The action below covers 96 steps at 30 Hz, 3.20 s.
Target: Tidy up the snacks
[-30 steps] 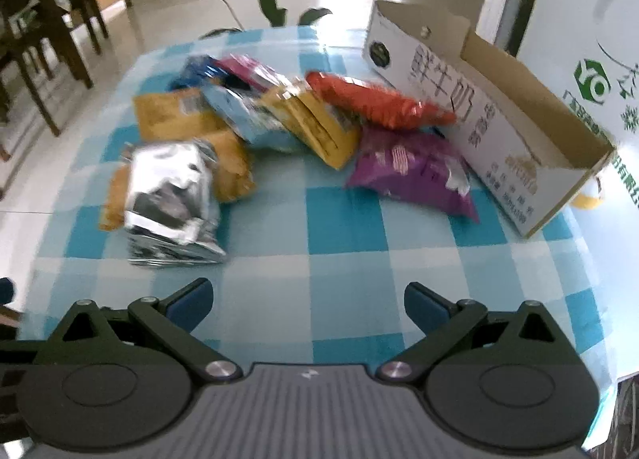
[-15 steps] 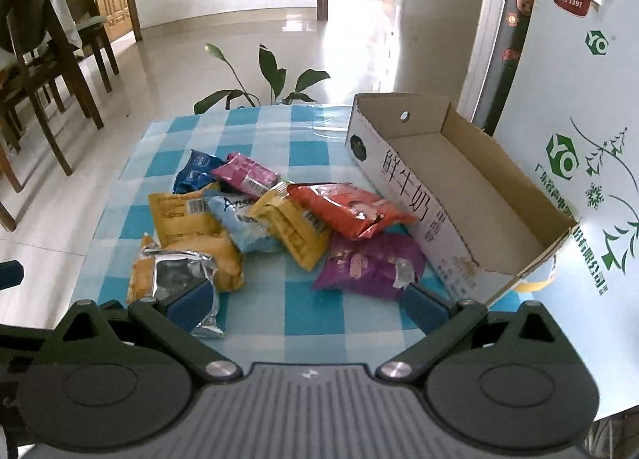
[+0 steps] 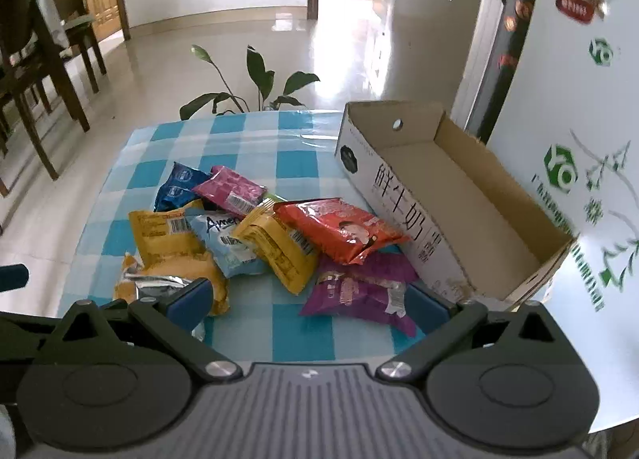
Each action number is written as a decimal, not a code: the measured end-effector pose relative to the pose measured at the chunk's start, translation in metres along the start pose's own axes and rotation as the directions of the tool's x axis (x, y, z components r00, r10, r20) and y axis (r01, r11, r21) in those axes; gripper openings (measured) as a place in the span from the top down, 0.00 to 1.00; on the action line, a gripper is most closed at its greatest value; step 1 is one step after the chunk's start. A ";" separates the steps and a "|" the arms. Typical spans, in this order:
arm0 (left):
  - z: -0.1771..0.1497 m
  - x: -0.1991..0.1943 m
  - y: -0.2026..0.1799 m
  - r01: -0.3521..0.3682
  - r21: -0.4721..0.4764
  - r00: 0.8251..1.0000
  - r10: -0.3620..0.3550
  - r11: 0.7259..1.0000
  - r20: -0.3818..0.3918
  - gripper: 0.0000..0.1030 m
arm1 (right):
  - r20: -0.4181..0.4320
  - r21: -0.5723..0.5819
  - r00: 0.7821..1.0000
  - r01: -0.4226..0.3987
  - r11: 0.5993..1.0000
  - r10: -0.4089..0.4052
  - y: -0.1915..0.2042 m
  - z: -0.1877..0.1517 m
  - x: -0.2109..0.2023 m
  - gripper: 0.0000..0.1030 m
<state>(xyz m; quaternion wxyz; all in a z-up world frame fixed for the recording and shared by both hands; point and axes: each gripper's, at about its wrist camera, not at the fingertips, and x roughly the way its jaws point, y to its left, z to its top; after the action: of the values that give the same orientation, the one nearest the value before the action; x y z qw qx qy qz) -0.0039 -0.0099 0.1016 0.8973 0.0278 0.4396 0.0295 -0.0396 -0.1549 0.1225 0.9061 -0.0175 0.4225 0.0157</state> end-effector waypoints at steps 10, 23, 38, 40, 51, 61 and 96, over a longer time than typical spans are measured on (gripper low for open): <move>-0.009 0.008 0.008 -0.014 -0.039 1.000 0.014 0.999 -0.019 0.01 | 0.003 -0.020 1.000 0.019 1.000 -0.019 0.006 -0.004 0.010 0.00; -0.012 0.014 0.009 -0.042 -0.045 0.998 0.040 0.998 -0.041 0.02 | -0.035 -0.056 0.999 0.039 0.998 -0.041 0.007 -0.011 0.020 0.00; -0.013 0.014 0.005 -0.069 -0.024 0.997 0.068 0.997 -0.028 0.02 | -0.054 -0.043 0.998 0.028 0.999 -0.030 0.005 -0.013 0.026 0.00; -0.014 0.014 0.004 -0.078 -0.018 0.997 0.077 0.997 -0.028 0.02 | -0.053 -0.045 0.998 0.026 0.999 -0.028 0.005 -0.014 0.026 0.00; -0.013 0.015 0.004 -0.084 -0.014 0.996 0.084 0.996 -0.031 0.02 | -0.052 -0.045 0.998 0.020 0.999 -0.023 0.005 -0.014 0.026 0.00; -0.014 0.013 0.003 -0.032 -0.019 0.999 0.032 0.999 -0.025 0.02 | -0.049 -0.031 0.999 -0.009 0.999 0.007 -0.003 -0.016 0.024 0.00; -0.005 0.050 -0.015 0.170 -0.029 0.981 -0.172 0.985 -0.085 0.06 | 0.042 -0.098 0.980 -0.192 0.977 0.196 -0.061 0.034 0.048 0.14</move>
<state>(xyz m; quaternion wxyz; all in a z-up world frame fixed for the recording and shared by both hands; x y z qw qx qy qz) 0.0234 -0.0205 0.0583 0.8767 -0.0209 0.4787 -0.0419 0.0200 -0.2132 0.1084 0.9089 -0.0179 0.3977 0.1242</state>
